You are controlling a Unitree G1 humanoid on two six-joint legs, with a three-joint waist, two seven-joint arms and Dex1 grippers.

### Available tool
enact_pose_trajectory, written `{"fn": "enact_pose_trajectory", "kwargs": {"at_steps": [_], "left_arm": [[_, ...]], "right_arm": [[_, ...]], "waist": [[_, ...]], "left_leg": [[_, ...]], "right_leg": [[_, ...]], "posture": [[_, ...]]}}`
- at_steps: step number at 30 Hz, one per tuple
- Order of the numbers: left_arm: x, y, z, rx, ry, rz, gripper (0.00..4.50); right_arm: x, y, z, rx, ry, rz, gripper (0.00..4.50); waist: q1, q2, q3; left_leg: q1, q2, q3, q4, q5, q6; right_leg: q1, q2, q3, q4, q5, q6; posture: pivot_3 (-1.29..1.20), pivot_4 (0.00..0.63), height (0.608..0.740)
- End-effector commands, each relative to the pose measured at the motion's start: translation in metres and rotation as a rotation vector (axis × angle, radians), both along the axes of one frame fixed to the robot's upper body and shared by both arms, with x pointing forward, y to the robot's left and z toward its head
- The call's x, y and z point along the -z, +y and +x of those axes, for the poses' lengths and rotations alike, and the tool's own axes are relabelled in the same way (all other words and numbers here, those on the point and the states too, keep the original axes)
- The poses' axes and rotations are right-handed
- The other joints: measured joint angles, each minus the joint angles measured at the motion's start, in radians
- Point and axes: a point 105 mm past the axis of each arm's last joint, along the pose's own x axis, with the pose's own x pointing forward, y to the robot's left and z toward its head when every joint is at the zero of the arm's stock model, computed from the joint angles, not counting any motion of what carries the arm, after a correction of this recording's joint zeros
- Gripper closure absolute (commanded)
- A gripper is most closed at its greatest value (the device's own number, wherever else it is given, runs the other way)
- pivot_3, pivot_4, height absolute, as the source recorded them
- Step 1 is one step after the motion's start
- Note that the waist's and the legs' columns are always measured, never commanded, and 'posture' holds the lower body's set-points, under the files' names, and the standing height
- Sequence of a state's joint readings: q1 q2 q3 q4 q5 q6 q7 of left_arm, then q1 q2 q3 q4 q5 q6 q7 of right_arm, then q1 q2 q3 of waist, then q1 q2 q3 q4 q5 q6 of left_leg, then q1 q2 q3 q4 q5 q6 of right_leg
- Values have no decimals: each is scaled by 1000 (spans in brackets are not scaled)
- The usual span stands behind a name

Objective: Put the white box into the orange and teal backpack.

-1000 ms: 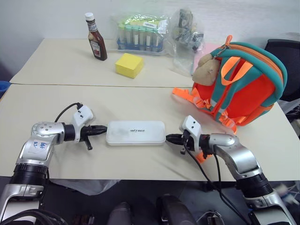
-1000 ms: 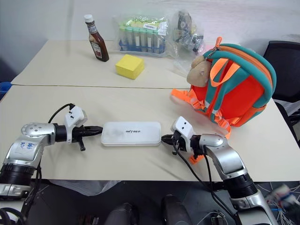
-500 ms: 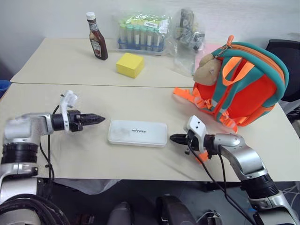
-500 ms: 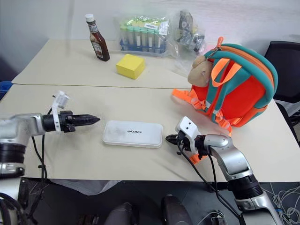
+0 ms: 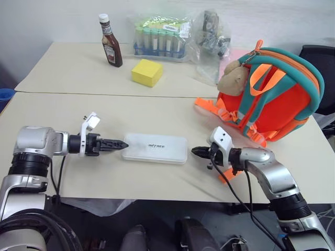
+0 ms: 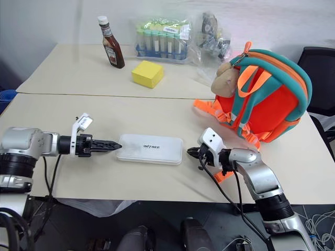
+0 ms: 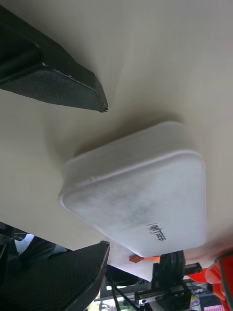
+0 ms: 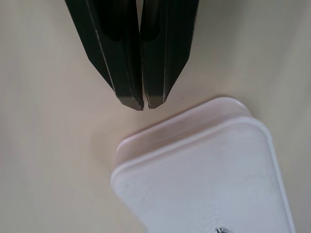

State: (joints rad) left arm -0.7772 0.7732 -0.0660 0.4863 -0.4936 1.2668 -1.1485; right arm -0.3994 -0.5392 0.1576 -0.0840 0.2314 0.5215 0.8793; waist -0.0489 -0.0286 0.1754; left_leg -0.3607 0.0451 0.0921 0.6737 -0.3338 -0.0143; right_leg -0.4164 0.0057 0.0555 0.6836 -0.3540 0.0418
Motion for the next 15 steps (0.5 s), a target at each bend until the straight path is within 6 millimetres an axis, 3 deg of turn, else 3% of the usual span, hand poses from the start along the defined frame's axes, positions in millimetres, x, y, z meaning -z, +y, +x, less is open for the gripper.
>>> {"fn": "enact_pose_trajectory", "kwargs": {"at_steps": [1,5,10,13,15], "left_arm": [[12,-20,-1,69,39,-17,17],[5,-32,4,88,55,-77,17],[-20,-42,8,116,45,-192,17],[-28,-51,7,153,39,-209,17],[-36,-56,4,187,27,-236,416]], "right_arm": [[-8,4,3,-13,-50,-3,4366],[-6,7,1,-23,-48,-5,4366],[-2,6,-1,-18,-42,-6,4366],[0,7,-2,-18,-39,-3,4366],[1,8,-3,-18,-37,-1,4366]], "waist": [[1,0,0],[3,0,0],[2,0,0],[-1,0,0],[-2,0,0]], "left_leg": [[0,0,0,1,0,0],[0,0,0,2,0,0],[-1,0,0,3,0,0],[-11,0,0,8,0,0],[-13,0,0,9,0,0]], "right_leg": [[0,0,0,0,0,0],[0,0,0,1,0,0],[-1,0,0,1,0,0],[-10,0,0,7,0,0],[-12,0,0,8,0,0]], "posture": [[0,150,740],[0,150,740],[0,150,740],[0,150,740],[0,150,740]]}}
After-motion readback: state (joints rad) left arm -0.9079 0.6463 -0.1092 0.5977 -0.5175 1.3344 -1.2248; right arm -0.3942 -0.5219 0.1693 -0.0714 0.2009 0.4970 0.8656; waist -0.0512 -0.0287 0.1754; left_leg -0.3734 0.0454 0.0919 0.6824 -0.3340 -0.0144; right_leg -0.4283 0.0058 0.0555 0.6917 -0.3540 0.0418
